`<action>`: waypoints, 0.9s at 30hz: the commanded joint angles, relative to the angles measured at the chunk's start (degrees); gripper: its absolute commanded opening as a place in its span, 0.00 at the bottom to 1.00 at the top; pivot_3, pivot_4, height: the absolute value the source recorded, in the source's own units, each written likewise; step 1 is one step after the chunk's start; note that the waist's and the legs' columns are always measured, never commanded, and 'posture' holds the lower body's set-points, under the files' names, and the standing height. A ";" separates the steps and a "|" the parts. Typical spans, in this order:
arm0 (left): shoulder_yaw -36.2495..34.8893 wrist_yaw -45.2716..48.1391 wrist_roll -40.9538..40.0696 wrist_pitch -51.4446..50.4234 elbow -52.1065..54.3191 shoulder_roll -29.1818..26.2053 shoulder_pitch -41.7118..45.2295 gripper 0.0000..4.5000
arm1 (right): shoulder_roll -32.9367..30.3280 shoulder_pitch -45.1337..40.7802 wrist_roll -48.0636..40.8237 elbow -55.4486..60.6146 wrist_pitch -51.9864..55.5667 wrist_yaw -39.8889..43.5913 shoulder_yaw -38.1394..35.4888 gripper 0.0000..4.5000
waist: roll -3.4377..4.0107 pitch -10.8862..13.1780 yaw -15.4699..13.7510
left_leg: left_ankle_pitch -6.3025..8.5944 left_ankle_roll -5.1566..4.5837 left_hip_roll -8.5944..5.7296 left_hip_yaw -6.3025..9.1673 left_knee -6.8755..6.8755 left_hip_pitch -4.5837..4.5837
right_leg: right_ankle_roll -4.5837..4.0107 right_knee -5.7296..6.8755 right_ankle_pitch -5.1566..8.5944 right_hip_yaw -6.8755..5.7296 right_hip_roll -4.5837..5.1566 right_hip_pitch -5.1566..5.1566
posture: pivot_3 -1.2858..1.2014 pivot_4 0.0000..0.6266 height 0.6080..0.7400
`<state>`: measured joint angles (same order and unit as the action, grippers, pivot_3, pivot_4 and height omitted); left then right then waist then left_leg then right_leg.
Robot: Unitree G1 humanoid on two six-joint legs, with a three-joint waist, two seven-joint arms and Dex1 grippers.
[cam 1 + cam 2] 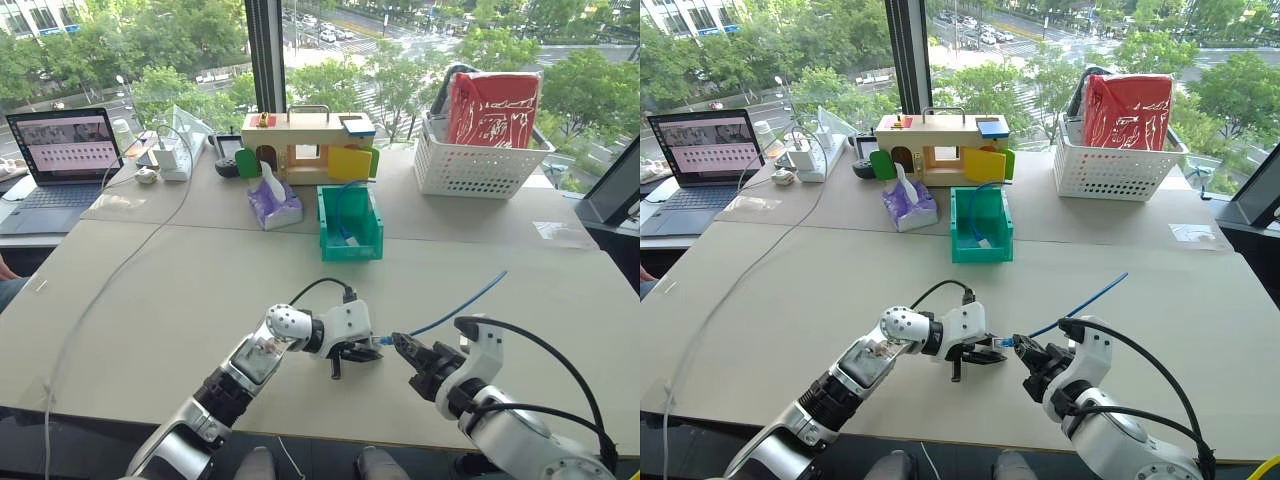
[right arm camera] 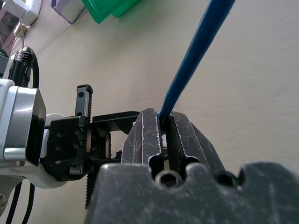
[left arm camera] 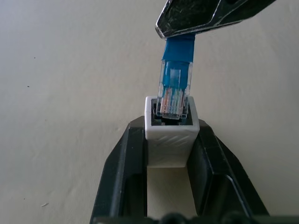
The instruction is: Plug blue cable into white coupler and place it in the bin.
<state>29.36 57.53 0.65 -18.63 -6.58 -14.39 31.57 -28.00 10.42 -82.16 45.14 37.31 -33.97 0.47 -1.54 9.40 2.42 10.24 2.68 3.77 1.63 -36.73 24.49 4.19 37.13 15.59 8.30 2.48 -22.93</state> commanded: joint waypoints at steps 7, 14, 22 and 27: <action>3.60 1.68 3.37 -1.02 -0.93 -1.52 2.64 0.15 | -4.91 -3.07 3.68 2.86 4.62 -3.31 2.74 0.00 | -0.01 -0.01 -0.02 | 0.00 0.00 0.00 0.00 0.00 0.01 | 0.00 -0.01 0.00 0.00 0.00 -0.01 | 0.52 0.24 0.88; 4.82 0.88 5.31 -7.08 0.71 -2.09 4.36 0.15 | -7.06 -5.56 4.95 3.25 7.45 -5.89 3.66 0.00 | -0.03 -0.03 0.06 | 0.00 0.00 0.00 0.01 0.00 -0.09 | 0.00 -0.02 0.01 0.00 0.00 0.11 | 0.52 0.24 0.88; 5.51 -1.54 6.91 -15.87 4.96 -2.92 4.56 0.15 | -3.96 -6.82 3.42 2.77 5.90 -6.79 4.16 0.00 | -0.09 -0.07 0.36 | 0.00 0.00 0.01 0.03 0.00 -0.15 | 0.00 -0.03 0.01 0.00 -0.02 0.17 | 0.52 0.24 0.88; 3.89 -2.69 3.82 -26.83 6.87 -0.74 5.01 0.15 | -3.76 -7.42 2.30 2.85 7.07 -6.54 5.02 0.00 | -0.11 -0.08 0.56 | 0.00 0.00 0.01 0.03 0.00 -0.19 | 0.01 -0.03 0.02 0.00 -0.02 0.20 | 0.52 0.24 0.88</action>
<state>33.12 56.70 4.08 -39.70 1.15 -15.06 36.75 -31.93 3.03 -77.93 47.37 43.59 -40.68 4.20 -1.65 9.31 2.98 10.24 2.67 3.78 1.66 -36.73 24.29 4.20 37.09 15.61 8.30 2.47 -22.72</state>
